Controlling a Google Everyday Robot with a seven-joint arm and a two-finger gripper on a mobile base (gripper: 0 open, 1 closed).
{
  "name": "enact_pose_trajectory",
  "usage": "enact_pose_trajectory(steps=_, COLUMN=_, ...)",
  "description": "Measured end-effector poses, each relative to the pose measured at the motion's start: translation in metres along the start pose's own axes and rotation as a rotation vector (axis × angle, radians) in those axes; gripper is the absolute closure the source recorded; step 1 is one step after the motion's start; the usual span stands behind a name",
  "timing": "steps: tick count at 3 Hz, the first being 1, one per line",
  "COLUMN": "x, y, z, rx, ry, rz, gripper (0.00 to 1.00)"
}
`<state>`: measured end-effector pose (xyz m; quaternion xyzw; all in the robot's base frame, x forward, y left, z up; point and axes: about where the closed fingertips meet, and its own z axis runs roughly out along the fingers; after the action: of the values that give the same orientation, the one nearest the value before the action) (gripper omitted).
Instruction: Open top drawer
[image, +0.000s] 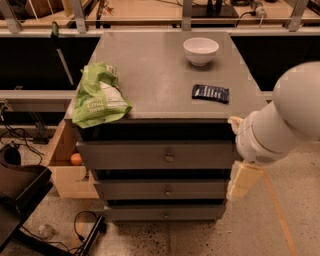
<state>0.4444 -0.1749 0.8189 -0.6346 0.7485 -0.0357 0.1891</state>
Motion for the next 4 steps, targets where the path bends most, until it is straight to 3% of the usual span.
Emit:
enact_pose_trajectory(steps=1, x=0.005, y=-0.006, z=0.053, rx=0.079, ry=0.058, rz=-0.022, gripper=0.0)
enact_pose_trajectory(steps=2, x=-0.003, y=-0.025, z=0.086, rx=0.162, ry=0.086, rz=-0.022, gripper=0.0)
enact_pose_trajectory(steps=3, x=0.001, y=-0.034, z=0.083, rx=0.2, ry=0.106, rz=0.011, gripper=0.0)
enact_pose_trajectory(steps=4, x=0.001, y=-0.033, z=0.083, rx=0.198, ry=0.104, rz=0.013, gripper=0.0)
